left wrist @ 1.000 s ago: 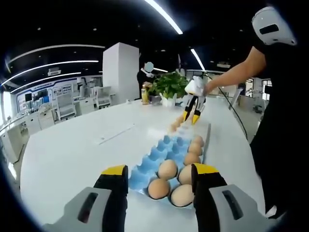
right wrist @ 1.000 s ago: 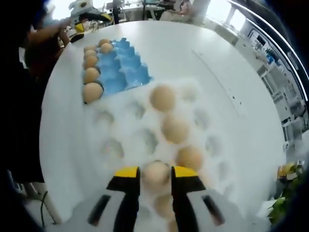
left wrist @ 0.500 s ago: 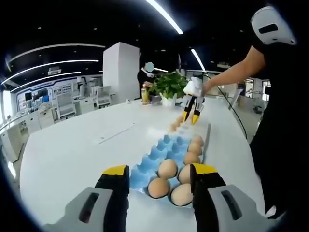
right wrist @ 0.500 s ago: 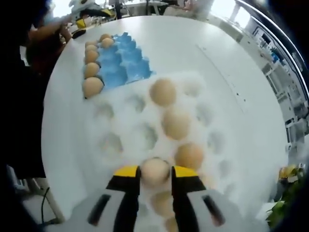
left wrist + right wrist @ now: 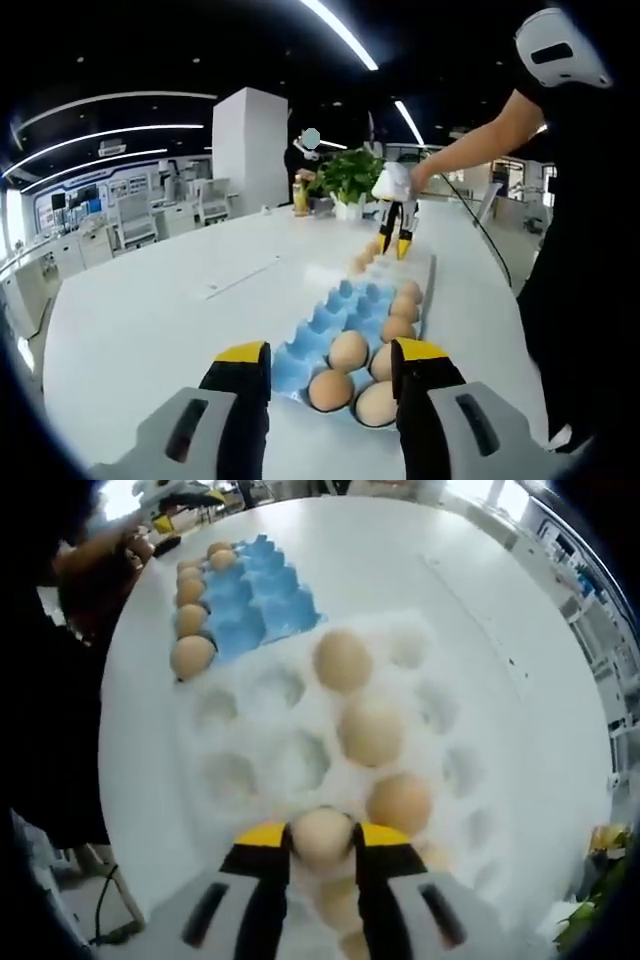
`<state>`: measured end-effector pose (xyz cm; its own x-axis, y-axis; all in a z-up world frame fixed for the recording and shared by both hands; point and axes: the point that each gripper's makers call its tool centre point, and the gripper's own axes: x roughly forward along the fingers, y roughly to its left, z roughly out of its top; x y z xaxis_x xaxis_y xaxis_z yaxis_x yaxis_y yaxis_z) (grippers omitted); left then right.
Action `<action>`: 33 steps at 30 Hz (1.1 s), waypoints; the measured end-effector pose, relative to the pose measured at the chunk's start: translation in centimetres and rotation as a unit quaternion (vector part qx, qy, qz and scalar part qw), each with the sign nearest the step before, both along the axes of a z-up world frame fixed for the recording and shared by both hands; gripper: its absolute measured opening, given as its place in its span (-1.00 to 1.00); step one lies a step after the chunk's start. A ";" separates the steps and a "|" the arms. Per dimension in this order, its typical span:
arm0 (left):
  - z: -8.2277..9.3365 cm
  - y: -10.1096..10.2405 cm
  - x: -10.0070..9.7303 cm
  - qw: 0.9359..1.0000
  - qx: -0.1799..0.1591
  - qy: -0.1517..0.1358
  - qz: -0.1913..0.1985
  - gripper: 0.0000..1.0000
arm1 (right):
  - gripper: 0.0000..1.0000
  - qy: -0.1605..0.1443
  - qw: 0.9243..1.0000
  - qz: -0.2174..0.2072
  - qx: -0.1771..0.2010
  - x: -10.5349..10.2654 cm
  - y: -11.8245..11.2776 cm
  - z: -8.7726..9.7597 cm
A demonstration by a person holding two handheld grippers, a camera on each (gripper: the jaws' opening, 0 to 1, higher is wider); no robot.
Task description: Place the egg into an empty slot of the egg tray after lifting it from the table, then release the egg inside the slot.
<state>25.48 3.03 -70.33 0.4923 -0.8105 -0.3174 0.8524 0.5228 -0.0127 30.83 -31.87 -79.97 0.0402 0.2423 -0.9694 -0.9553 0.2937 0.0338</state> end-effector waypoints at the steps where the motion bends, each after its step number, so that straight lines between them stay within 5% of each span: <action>1: 0.0 0.0 0.0 1.000 -0.001 -0.001 0.002 -0.03 | -0.49 -0.003 1.000 -0.010 -0.002 0.0 0.0 0.0; 16: 0.1 0.0 0.2 1.000 -0.003 -0.004 0.002 -0.03 | -0.52 -0.052 0.998 0.011 -0.014 0.5 -0.3 3.8; 33: 0.0 0.2 -0.2 1.000 -0.004 -0.004 0.007 -0.04 | -0.52 -0.053 0.997 0.044 -0.026 0.1 1.1 3.9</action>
<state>25.24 3.26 -70.34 0.5059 -0.8064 -0.3062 0.8453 0.5341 -0.0100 30.89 -30.75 -76.07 0.1238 0.1980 -0.9724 -0.9747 0.2078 -0.0817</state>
